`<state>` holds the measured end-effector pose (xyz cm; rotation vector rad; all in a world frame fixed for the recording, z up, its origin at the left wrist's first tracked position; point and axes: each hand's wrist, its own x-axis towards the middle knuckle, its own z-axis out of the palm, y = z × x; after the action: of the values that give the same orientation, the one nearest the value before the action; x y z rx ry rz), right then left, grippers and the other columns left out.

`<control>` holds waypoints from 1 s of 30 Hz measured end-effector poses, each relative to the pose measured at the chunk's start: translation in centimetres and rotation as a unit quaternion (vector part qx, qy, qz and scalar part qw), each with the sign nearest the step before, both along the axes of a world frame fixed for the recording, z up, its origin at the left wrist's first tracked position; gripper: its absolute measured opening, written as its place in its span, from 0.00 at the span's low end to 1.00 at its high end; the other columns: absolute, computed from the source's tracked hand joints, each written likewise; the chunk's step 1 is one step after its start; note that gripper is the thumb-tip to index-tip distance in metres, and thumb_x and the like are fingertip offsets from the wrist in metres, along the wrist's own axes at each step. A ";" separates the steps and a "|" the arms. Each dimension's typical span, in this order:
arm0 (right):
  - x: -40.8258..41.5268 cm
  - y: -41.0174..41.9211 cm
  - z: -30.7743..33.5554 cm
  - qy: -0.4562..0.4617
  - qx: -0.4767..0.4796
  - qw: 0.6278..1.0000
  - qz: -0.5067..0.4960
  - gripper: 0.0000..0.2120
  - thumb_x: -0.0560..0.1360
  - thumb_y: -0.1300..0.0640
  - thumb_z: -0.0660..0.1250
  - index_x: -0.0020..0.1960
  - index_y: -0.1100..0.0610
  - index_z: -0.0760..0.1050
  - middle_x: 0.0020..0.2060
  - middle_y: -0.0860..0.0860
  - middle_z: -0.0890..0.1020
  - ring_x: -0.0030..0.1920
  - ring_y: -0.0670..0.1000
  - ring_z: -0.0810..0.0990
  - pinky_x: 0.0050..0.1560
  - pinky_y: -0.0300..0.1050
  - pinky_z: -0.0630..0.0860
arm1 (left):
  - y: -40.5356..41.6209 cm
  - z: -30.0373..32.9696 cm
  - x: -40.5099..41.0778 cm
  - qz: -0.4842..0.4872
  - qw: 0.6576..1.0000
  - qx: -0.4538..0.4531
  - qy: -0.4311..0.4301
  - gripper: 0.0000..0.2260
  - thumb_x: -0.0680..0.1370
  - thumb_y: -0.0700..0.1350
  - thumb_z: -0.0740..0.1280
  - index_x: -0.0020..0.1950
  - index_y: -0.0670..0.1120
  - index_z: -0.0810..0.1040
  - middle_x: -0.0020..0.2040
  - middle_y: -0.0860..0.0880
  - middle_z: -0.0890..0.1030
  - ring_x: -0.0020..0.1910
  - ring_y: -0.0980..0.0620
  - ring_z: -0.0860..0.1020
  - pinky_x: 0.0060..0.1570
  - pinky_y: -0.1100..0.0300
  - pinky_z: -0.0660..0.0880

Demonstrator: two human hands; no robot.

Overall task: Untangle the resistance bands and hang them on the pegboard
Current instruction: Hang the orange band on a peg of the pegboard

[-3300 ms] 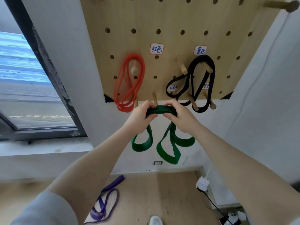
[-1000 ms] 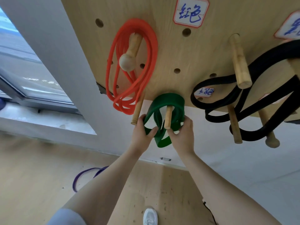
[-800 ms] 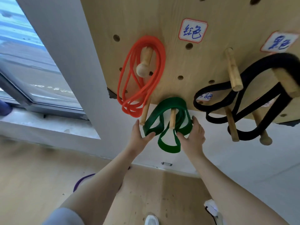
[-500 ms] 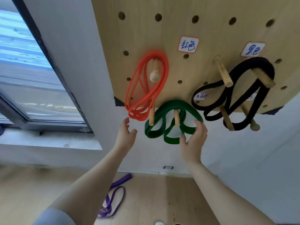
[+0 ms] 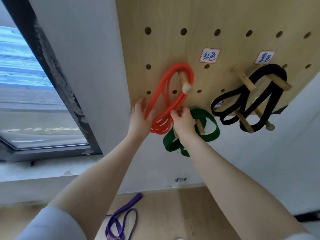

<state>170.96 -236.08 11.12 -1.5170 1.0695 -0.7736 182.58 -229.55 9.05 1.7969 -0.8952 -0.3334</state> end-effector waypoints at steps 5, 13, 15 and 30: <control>1.4 -0.6 -0.2 -0.006 0.003 0.999 0.033 0.12 0.74 0.48 0.69 0.52 0.53 0.71 0.45 0.46 0.79 0.46 0.45 0.77 0.48 0.40 0.73 | -0.6 0.9 -0.7 -0.064 0.998 -0.018 0.006 0.23 0.79 0.51 0.62 0.72 0.48 0.63 0.63 0.48 0.75 0.58 0.51 0.75 0.56 0.56 0.74; 0.9 -1.6 0.3 0.045 -0.088 0.993 0.071 0.11 0.78 0.54 0.61 0.40 0.59 0.72 0.34 0.52 0.77 0.36 0.49 0.76 0.38 0.41 0.72 | -0.9 0.9 0.2 -0.045 0.998 0.028 -0.030 0.04 0.80 0.45 0.59 0.50 0.47 0.71 0.46 0.49 0.75 0.42 0.53 0.74 0.33 0.68 0.68; 0.8 -1.4 0.2 0.062 -0.109 0.988 0.091 0.13 0.78 0.54 0.62 0.35 0.55 0.70 0.31 0.50 0.75 0.33 0.48 0.75 0.35 0.39 0.70 | -0.4 1.0 0.0 -0.047 0.999 0.018 0.000 0.02 0.80 0.45 0.59 0.50 0.47 0.70 0.42 0.53 0.76 0.40 0.58 0.74 0.35 0.69 0.67; -0.2 -0.2 0.7 0.028 -0.056 0.995 0.084 0.07 0.77 0.54 0.64 0.51 0.57 0.72 0.44 0.50 0.80 0.46 0.48 0.79 0.43 0.40 0.75 | 4.1 0.3 1.2 -0.092 0.973 -0.105 0.184 0.04 0.76 0.39 0.66 0.48 0.48 0.74 0.45 0.43 0.81 0.44 0.49 0.81 0.49 0.57 0.79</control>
<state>170.80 -236.31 11.78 -1.7084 0.9388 -0.6859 183.74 -225.47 9.40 1.4015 -0.7988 -0.6436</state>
